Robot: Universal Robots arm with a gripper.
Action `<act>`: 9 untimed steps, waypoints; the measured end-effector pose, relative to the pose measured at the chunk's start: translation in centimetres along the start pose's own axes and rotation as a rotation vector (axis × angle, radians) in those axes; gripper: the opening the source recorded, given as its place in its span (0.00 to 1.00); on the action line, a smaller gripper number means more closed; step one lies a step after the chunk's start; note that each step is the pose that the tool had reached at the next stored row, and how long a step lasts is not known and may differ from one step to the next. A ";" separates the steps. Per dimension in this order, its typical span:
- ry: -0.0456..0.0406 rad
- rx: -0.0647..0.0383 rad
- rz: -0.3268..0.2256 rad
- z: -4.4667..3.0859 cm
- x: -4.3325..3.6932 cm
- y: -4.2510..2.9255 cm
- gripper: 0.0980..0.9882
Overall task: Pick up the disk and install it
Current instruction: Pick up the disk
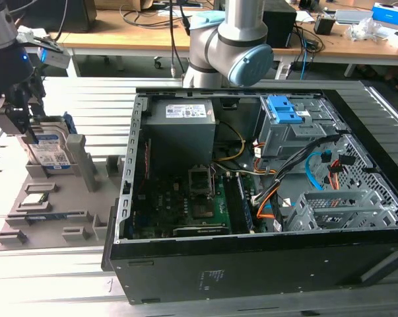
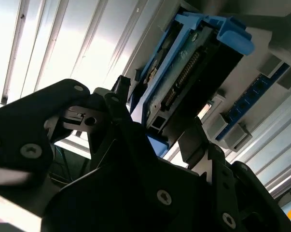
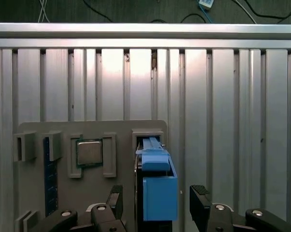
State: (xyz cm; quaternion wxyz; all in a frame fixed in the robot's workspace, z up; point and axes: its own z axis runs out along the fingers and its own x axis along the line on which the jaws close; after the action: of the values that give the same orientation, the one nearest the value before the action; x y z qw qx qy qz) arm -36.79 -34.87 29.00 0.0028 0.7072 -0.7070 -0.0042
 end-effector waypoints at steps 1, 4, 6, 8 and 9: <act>0.0001 0.000 0.000 0.08 0.00 0.00 0.63; 0.0007 0.000 0.000 0.26 0.00 0.00 0.63; 0.0008 0.000 0.000 0.26 0.00 -0.01 0.63; 0.0011 0.000 0.000 0.27 0.00 0.00 0.63; 0.0012 0.000 0.000 0.26 0.00 0.00 0.62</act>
State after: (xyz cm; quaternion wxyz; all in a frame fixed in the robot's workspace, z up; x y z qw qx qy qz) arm -36.79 -34.87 28.74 0.0033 0.7073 -0.7069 -0.0038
